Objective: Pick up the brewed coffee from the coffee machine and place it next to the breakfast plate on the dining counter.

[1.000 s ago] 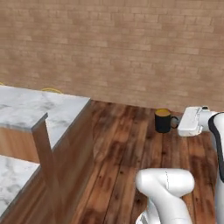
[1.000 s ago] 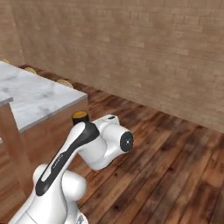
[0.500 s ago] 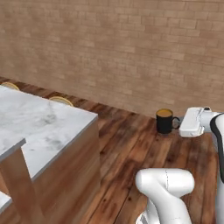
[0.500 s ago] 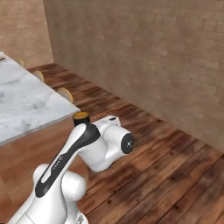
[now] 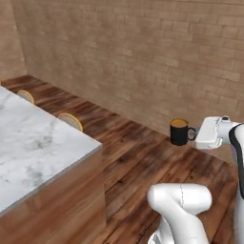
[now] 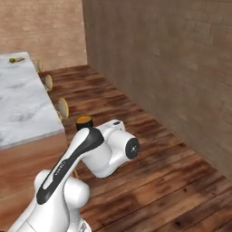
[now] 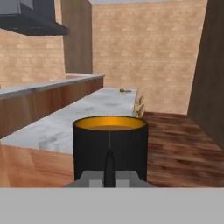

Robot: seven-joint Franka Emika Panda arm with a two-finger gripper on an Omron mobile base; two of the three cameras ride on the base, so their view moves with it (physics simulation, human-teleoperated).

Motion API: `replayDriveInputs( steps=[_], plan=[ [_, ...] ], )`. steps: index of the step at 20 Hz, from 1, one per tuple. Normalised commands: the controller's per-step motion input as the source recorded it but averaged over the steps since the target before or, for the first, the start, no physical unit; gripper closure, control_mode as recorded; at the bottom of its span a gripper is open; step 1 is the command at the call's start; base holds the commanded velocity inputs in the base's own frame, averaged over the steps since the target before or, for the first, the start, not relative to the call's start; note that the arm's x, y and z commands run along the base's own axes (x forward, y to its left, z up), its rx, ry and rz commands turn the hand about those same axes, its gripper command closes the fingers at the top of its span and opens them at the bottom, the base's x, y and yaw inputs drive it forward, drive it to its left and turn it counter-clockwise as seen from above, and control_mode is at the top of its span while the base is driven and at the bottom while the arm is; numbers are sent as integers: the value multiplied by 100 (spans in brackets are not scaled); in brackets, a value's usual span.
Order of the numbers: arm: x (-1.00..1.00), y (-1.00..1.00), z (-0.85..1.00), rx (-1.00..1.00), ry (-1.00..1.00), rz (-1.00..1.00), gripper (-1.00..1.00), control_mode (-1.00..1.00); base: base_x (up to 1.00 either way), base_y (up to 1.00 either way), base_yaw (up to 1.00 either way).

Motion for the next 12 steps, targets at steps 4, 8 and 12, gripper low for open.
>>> replayDriveInputs(
  steps=[4,8,12],
  plan=[
    [0,0,0,0,0,0,100,100,100,-79,43],
    [0,0,0,0,0,0,100,100,100,-61,48],
    [0,0,0,0,0,0,100,100,100,-41,53]
  ],
)
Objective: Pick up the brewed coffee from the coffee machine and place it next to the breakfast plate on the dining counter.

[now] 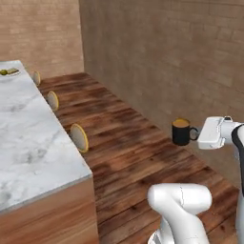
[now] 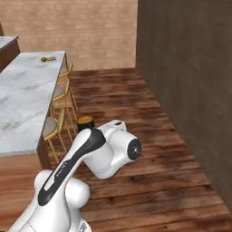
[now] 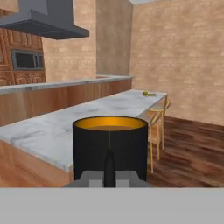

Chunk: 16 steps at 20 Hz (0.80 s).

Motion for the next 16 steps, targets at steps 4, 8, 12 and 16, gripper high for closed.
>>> replayDriveInputs(
  steps=[4,8,12,16],
  plan=[
    [0,0,0,0,0,0,100,100,100,-43,54],
    [0,0,0,0,0,0,100,100,100,-59,49],
    [0,0,0,0,0,0,100,100,100,-63,48],
    [0,0,0,0,0,0,100,100,100,-73,45]
  ],
)
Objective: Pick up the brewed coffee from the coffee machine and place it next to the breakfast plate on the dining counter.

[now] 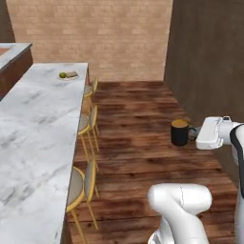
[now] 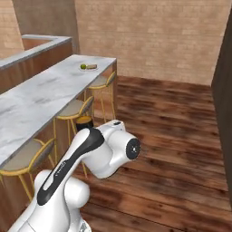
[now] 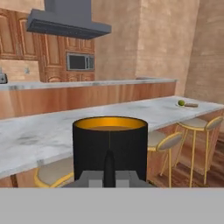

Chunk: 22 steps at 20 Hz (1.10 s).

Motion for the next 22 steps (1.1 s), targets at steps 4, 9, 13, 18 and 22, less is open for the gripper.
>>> replayDriveInputs(
  steps=[4,9,13,18,22],
  plan=[
    [0,0,0,0,0,0,100,100,100,-71,44],
    [0,0,0,0,0,0,100,100,100,-76,42],
    [0,0,0,0,0,0,100,100,100,-81,40],
    [0,0,0,0,0,0,100,100,100,-80,40],
    [0,0,0,0,0,0,100,100,100,-82,39]
  ],
)
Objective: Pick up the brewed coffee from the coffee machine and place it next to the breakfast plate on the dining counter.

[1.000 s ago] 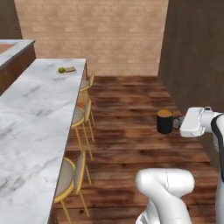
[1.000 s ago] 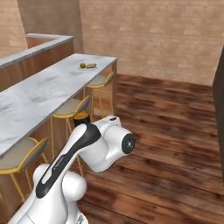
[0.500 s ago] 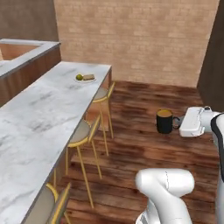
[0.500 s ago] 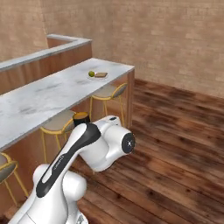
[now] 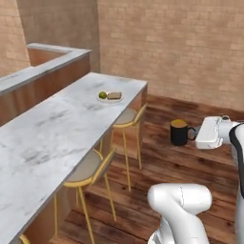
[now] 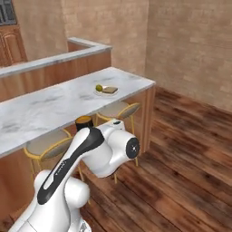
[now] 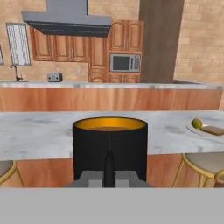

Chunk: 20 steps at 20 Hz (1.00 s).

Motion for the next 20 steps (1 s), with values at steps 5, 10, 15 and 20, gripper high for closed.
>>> replayDriveInputs(
  steps=[5,10,15,20],
  plan=[
    [0,0,0,0,0,0,100,100,100,-87,39],
    [0,0,0,0,0,0,100,100,100,-97,37],
    [0,0,0,0,0,0,100,100,100,-89,39],
    [0,0,0,0,0,0,100,100,100,-72,43]
  ],
)
